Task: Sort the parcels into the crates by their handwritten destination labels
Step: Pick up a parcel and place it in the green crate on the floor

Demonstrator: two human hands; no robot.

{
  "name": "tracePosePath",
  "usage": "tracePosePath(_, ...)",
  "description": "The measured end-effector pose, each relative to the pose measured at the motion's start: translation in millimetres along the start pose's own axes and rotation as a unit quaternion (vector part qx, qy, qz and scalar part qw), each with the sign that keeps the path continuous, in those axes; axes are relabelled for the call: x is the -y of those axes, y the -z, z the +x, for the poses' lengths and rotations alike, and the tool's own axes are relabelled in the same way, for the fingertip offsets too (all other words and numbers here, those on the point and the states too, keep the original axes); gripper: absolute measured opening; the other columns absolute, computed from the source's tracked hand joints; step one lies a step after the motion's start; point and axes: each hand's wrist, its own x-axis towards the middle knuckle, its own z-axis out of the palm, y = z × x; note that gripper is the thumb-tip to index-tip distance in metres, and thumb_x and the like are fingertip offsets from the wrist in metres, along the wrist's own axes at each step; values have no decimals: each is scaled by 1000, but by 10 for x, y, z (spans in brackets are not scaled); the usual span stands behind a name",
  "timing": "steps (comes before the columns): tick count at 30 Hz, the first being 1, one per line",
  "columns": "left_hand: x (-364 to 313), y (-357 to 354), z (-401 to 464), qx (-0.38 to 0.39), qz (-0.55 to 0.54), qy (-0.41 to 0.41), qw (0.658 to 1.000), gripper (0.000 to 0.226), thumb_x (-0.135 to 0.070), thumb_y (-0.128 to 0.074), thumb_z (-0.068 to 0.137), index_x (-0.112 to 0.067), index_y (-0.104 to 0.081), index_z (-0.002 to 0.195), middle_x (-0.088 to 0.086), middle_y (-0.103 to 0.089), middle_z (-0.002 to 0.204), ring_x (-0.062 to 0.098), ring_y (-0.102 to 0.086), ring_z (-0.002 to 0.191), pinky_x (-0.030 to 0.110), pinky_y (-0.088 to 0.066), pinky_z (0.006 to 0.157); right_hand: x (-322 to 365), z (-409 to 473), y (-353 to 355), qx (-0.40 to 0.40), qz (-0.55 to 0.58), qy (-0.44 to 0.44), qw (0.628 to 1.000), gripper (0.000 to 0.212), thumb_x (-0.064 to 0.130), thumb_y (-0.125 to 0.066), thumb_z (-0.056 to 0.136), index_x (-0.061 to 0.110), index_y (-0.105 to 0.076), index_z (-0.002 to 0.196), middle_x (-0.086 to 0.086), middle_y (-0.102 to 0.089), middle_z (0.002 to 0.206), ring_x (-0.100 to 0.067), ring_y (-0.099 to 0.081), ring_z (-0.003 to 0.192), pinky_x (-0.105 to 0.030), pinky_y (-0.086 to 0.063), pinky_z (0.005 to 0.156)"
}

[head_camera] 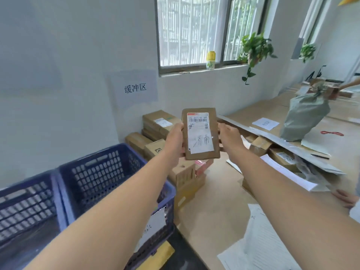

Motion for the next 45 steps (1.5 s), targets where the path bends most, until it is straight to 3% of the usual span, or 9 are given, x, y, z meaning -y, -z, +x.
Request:
tracePosePath(4, -130, 501, -466, -36, -11, -16, 999, 33, -42, -36, 103, -34, -62, 86, -6, -69, 88, 19, -63, 89, 49, -49, 97, 261, -598, -361, 23, 14, 26, 999, 43, 37, -47, 93, 2, -69, 105, -17, -72, 108, -28, -70, 86, -48, -56, 86)
tracePosePath(9, -326, 1037, -1069, -80, -1, -23, 997, 31, -48, -37, 102, -37, -64, 90, -3, -72, 97, 19, -62, 86, 41, -51, 84, 425, -1079, -764, 87, 17, 56, 994, 35, 27, -44, 99, 17, -61, 71, 12, -62, 57, -4, -56, 54, -17, -43, 51)
tracePosePath(14, -355, 1457, -1695, -142, 12, -55, 988, 30, -46, -34, 103, -38, -57, 85, -10, -66, 86, 20, -64, 93, 50, -49, 96, 569, -1613, -1126, 165, 9, 108, 980, 29, 28, -47, 101, 27, -66, 79, 15, -67, 88, -2, -61, 74, -22, -47, 63)
tracePosePath(19, -112, 1735, -2441, -214, -4, -61, 975, 28, -47, -37, 102, -39, -61, 90, -5, -71, 97, 18, -64, 93, 42, -51, 88, 389, -2212, -1349, 252, 40, 120, 959, 37, 32, -53, 96, 26, -67, 129, 12, -72, 117, -14, -68, 108, -36, -57, 91)
tracePosePath(22, 103, 1822, -2975, -252, -1, -64, 966, 30, -45, -38, 102, -42, -64, 87, -6, -71, 112, 19, -64, 101, 42, -50, 88, 244, -2639, -1383, 289, 48, 118, 949, 31, 30, -56, 96, 34, -68, 124, 15, -73, 107, -15, -69, 106, -43, -57, 93)
tracePosePath(27, 456, 2013, -3789, -320, 1, -48, 946, 35, -44, -35, 102, -37, -66, 87, -12, -73, 86, 17, -67, 87, 40, -52, 83, 46, -3435, -1457, 361, 57, 110, 924, 41, 21, -56, 99, 25, -58, 140, 13, -68, 118, -4, -67, 98, -31, -59, 80)
tracePosePath(31, 719, 2230, -4358, -353, -8, -42, 935, 37, -45, -34, 103, -40, -67, 87, -14, -74, 82, 19, -69, 85, 41, -55, 80, -91, -3950, -1574, 397, 27, 129, 908, 42, 25, -55, 99, 27, -58, 140, 11, -67, 126, -11, -65, 110, -40, -57, 95)
tracePosePath(37, 948, 2514, -4899, -374, -34, -23, 927, 31, -46, -33, 103, -39, -64, 100, -3, -73, 109, 21, -64, 102, 45, -51, 86, -263, -4537, -1753, 431, 12, 138, 892, 38, 26, -54, 99, 36, -61, 135, 23, -72, 100, -4, -69, 97, -41, -59, 89)
tracePosePath(45, 1144, 2950, -5333, -352, -64, -34, 933, 26, -47, -37, 102, -43, -63, 105, -6, -69, 112, 19, -61, 102, 42, -51, 75, -322, -5026, -1969, 436, 5, 123, 891, 42, 30, -56, 99, 33, -56, 141, 11, -71, 121, -12, -66, 112, -45, -58, 93)
